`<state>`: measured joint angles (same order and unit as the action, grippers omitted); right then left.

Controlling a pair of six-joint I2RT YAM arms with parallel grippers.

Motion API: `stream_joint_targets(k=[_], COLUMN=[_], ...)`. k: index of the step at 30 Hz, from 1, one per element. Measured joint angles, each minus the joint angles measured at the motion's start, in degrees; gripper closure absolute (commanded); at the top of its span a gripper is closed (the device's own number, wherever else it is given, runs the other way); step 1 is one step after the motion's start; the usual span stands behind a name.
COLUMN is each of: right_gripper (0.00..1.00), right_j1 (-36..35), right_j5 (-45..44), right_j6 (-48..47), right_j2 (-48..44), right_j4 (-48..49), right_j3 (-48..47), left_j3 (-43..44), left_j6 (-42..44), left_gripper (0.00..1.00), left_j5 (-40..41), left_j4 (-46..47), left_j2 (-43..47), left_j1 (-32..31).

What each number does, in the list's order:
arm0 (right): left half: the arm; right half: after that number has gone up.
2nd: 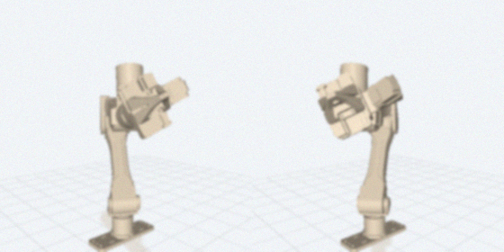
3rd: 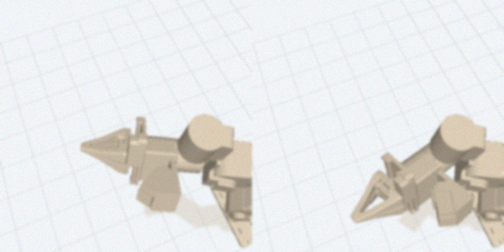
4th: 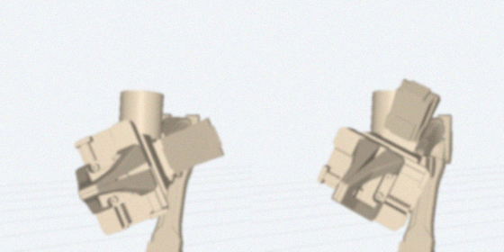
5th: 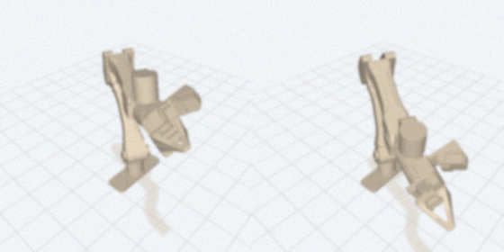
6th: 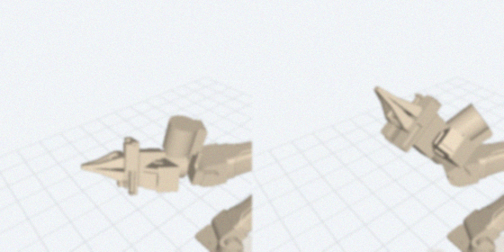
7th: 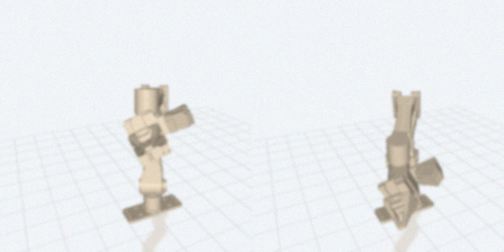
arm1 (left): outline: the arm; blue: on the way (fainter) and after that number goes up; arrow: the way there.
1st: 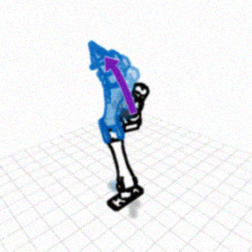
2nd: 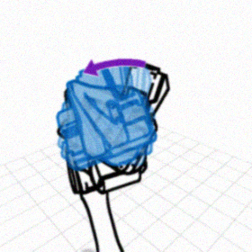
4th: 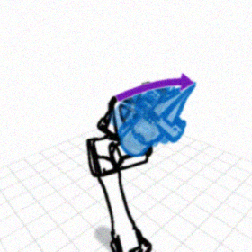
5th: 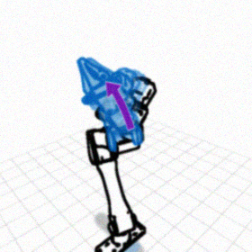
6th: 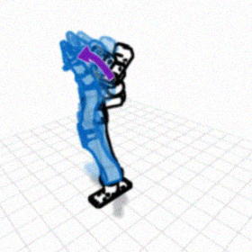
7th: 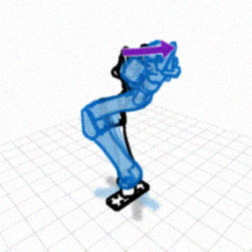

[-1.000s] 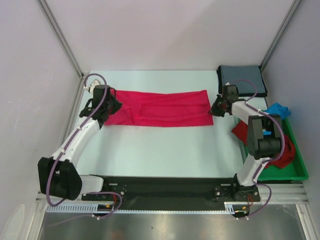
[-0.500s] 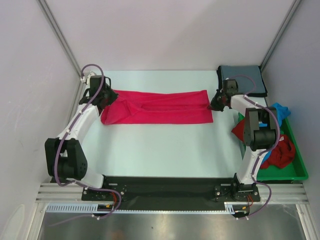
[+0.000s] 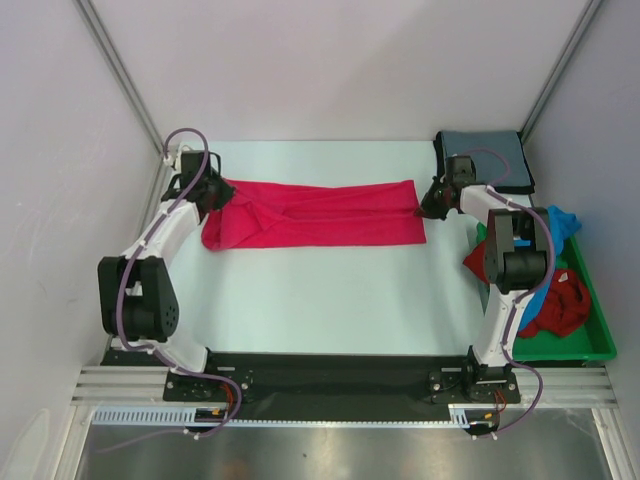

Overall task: Fold and stack the t-shirts
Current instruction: Fold the tshirt

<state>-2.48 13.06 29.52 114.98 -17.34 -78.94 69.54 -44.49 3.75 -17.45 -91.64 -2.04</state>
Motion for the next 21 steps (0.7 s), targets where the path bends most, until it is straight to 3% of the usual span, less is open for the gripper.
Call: stream_joint_targets(k=[21], right_gripper=[1.0], right_j1=[0.59], right_j5=[0.2], right_j6=[0.39], right_j2=[3.63], right_j4=[-0.48], right_j3=[-3.8], left_j3=[7.04], left_j6=[0.11], left_gripper=[1.0], left_j5=[-2.54], left_j4=[1.03], left_j2=[-8.76], left_j1=[1.33])
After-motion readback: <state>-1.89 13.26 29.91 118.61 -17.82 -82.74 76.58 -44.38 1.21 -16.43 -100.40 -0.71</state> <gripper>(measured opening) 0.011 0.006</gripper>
